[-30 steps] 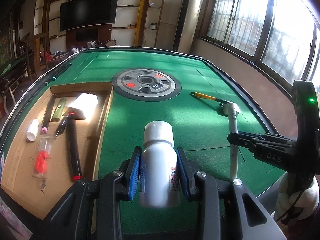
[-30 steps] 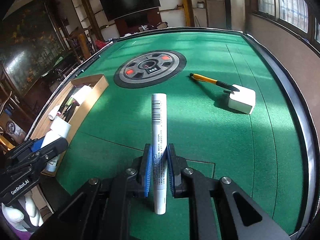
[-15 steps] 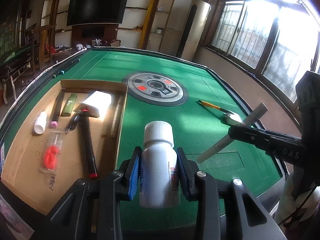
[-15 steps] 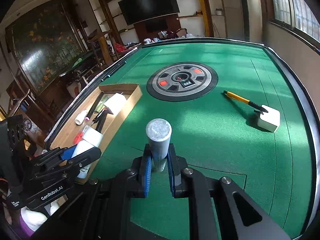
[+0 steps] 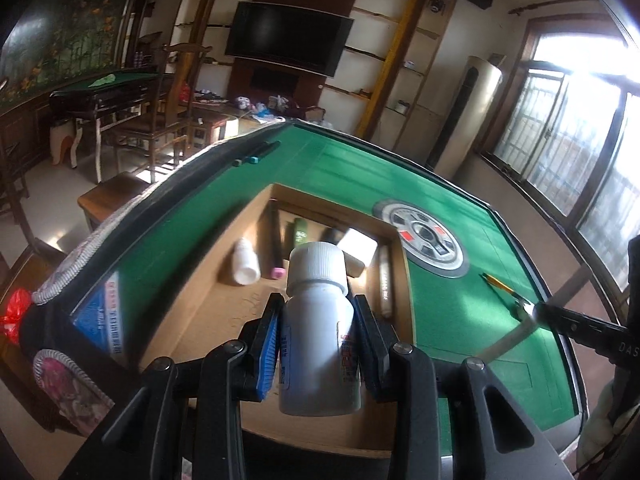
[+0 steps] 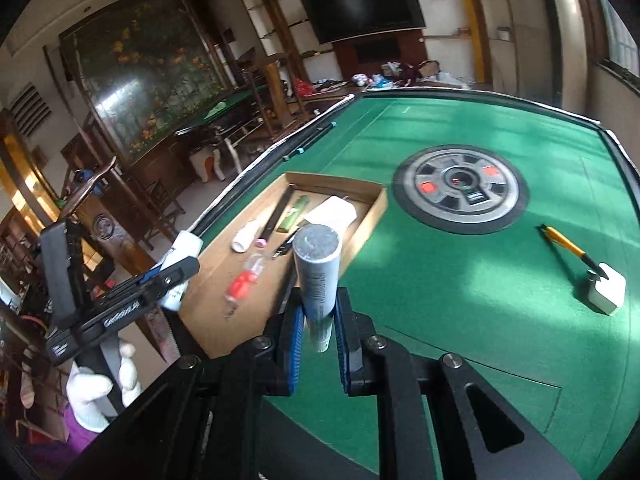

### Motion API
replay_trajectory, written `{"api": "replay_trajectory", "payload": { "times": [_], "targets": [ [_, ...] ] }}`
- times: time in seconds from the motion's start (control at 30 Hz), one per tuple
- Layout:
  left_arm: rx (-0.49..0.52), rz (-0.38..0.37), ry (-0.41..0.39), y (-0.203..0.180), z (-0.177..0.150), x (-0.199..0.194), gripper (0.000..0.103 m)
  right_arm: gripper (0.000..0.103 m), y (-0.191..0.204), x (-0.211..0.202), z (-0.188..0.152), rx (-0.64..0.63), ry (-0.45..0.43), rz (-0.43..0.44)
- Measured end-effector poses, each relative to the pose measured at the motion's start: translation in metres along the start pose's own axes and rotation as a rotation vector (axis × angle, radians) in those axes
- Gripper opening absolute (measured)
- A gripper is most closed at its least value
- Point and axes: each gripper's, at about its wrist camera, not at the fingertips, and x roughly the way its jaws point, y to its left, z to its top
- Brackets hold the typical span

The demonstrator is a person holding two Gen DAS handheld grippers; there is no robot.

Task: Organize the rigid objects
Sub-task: 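Carry the white bottle and white tube toward the cardboard box with both grippers, then release the white bottle into the box with the left gripper while the right gripper drops the white tube there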

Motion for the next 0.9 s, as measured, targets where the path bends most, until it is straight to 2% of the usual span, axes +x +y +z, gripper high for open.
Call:
{"api": "replay_trajectory", "payload": {
  "times": [0.13, 0.3, 0.47, 0.57, 0.67, 0.73, 0.8, 0.9],
  "targets": [
    [-0.013, 0.067, 0.028, 0.024, 0.004, 0.019, 0.036, 0.014, 0.012, 0.016, 0.006, 0.011, 0.055, 0.089],
    [-0.003, 0.113, 0.087, 0.037, 0.003, 0.050, 0.036, 0.014, 0.023, 0.059, 0.011, 0.035, 0.182, 0.182],
    [0.023, 0.118, 0.121, 0.036, -0.004, 0.064, 0.036, 0.015, 0.028, 0.111, 0.010, 0.082, 0.282, 0.190],
    [0.040, 0.134, 0.153, 0.036, -0.009, 0.073, 0.036, 0.015, 0.028, 0.128, 0.015, 0.108, 0.289, 0.196],
    [0.050, 0.150, 0.151, 0.036, -0.012, 0.076, 0.037, 0.015, 0.032, 0.143, 0.020, 0.098, 0.300, 0.163],
    [0.042, 0.144, 0.136, 0.037, -0.012, 0.072, 0.041, 0.015, 0.035, 0.154, 0.021, 0.080, 0.316, 0.132],
    [0.041, 0.130, 0.105, 0.037, -0.011, 0.064, 0.052, 0.015, 0.038, 0.165, 0.020, 0.072, 0.341, 0.121],
    [0.051, 0.128, 0.052, 0.037, -0.009, 0.050, 0.061, 0.015, 0.044, 0.178, 0.015, 0.053, 0.369, 0.110]
  ]
}}
